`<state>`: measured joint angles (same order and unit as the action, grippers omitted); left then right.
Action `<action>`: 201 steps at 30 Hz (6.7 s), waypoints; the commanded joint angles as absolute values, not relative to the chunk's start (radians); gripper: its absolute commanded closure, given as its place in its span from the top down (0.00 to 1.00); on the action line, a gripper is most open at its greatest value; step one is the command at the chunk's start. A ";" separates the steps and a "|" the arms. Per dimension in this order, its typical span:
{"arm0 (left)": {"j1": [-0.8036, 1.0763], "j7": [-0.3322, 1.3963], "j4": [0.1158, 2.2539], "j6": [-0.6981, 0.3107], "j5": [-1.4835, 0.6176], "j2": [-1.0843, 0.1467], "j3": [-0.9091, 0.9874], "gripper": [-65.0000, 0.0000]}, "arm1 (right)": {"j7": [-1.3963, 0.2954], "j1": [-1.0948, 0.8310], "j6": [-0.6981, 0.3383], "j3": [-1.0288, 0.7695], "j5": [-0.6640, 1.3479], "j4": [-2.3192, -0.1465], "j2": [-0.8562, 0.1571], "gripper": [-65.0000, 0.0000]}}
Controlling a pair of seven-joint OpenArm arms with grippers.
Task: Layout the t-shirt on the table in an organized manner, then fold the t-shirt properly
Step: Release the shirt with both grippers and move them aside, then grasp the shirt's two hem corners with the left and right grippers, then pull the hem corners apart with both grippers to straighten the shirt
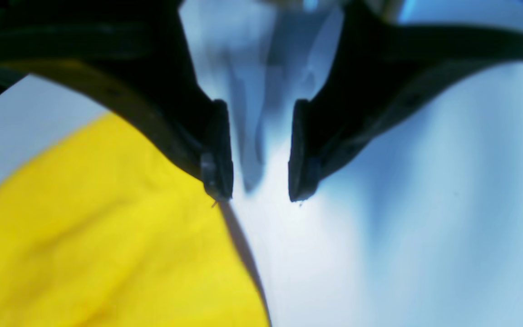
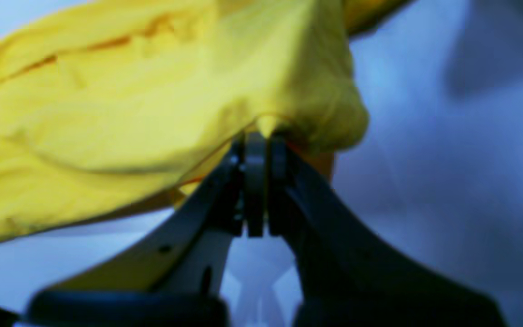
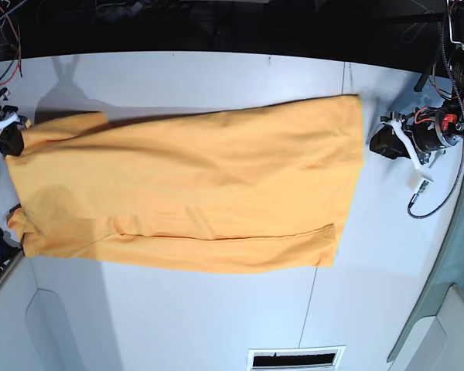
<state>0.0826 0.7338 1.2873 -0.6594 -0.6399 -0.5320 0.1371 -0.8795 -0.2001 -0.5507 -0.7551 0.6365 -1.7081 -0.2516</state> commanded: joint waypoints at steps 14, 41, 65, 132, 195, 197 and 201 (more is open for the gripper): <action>0.099 0.789 1.304 -0.678 -0.755 -0.591 0.146 0.38 | -0.757 -0.273 -0.540 -0.781 0.610 -1.721 -0.264 0.55; 0.253 0.940 1.376 -0.698 -1.112 -0.581 0.145 0.49 | -0.661 -0.272 -0.493 -0.778 0.542 -1.450 -0.363 0.55; 0.269 0.843 1.389 -0.698 -0.900 -0.464 0.145 0.00 | -0.654 -0.275 -0.573 -0.627 0.615 -1.311 -0.380 0.00; 0.451 0.704 1.610 -0.691 -0.577 -0.385 0.080 0.08 | -0.633 -0.328 -0.573 -0.661 0.654 -1.227 -0.446 0.03; 0.309 0.661 1.672 -0.588 -0.469 -0.521 0.117 0.00 | -0.756 -0.089 -0.587 -0.603 0.582 -1.360 -0.482 0.00; 0.305 0.661 1.647 -0.588 -0.466 -0.521 0.103 0.00 | -0.756 -0.090 -0.587 -0.572 0.580 -1.348 -0.481 0.00; 0.305 0.660 1.634 -0.588 -0.466 -0.521 0.103 0.00 | -0.755 -0.107 -0.580 -0.561 0.573 -1.348 -0.482 0.00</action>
<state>0.3153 0.6758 1.6218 -0.5877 -0.4587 -0.5053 0.0956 -0.7746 -0.1192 -0.5793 -0.5537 0.5598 -1.3331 -0.4572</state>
